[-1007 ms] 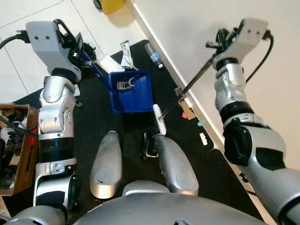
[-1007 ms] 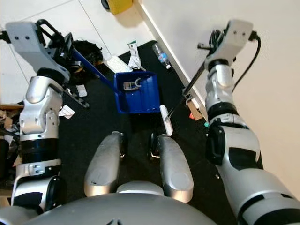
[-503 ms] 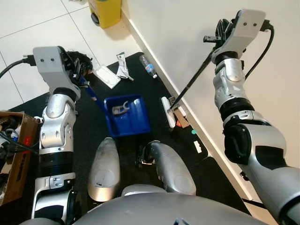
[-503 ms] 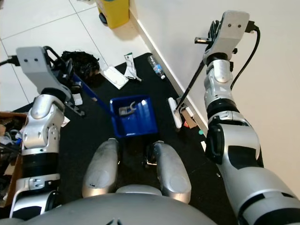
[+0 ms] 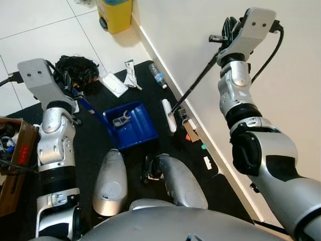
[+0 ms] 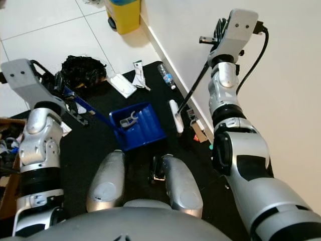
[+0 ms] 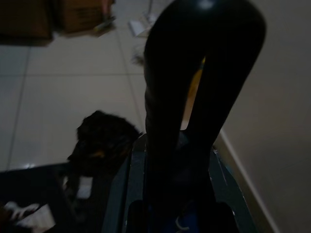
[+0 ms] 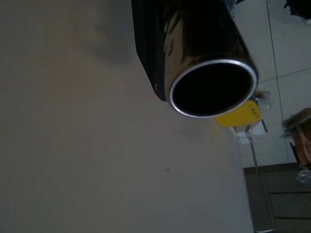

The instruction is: Sweep floor

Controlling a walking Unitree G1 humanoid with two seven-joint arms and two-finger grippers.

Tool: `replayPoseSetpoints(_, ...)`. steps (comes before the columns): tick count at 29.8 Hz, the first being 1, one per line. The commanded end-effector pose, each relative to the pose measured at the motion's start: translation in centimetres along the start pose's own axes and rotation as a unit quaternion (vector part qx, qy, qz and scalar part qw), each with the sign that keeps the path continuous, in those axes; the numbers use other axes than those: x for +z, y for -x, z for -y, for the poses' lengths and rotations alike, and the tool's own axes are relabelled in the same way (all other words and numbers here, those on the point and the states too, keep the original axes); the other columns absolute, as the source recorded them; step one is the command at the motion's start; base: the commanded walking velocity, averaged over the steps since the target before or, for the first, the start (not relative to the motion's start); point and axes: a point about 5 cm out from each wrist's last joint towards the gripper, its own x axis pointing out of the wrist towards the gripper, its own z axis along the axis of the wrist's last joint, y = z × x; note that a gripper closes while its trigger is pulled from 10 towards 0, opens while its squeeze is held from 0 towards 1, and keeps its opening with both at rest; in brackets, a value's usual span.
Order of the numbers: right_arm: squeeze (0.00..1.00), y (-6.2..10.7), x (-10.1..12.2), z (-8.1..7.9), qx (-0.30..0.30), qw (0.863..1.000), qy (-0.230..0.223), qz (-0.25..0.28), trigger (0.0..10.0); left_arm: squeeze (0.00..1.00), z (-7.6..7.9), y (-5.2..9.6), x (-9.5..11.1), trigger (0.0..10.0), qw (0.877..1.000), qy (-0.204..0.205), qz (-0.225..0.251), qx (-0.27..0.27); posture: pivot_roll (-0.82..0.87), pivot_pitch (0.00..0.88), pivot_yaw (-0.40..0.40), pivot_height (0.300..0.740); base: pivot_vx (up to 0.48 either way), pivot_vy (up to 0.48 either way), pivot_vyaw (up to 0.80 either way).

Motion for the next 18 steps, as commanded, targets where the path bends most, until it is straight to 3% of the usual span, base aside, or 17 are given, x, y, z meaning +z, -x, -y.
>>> replayPoseSetpoints(1, 0.0, 0.4, -0.5, 0.4, -0.001, 1.0, 0.01, -0.004, 10.0, 0.0, 1.5, -0.2, 0.3, 10.0, 0.999, 0.004, 0.024, -0.026, 0.35, 0.0, -0.157, 0.74, 0.0, 0.0, 0.0)
replayPoseSetpoints(9, 0.0, 1.0, -1.3, 1.4, -0.019, 1.0, 0.015, -0.015, 10.0, 0.0, 1.6, -0.7, 0.5, 10.0, 0.998, -0.02, 0.031, -0.042, 0.33, 0.0, -0.119, 0.74, 0.0, 0.0, 0.0)
replayPoseSetpoints(15, 0.0, 1.3, -1.3, 2.2, -0.047, 0.999, 0.013, -0.009, 10.0, 0.0, 1.7, -2.2, 1.7, 10.0, 0.996, -0.05, 0.042, -0.063, 0.31, 0.0, -0.061, 0.74, 0.0, 0.0, 0.0)
replayPoseSetpoints(18, 0.0, 1.7, -1.6, 2.5, -0.063, 0.998, 0.014, -0.002, 10.0, 0.0, 2.5, -3.2, 2.9, 10.0, 0.992, -0.06, 0.056, -0.091, 0.28, 0.0, -0.006, 0.74, 0.0, 0.0, 0.0)
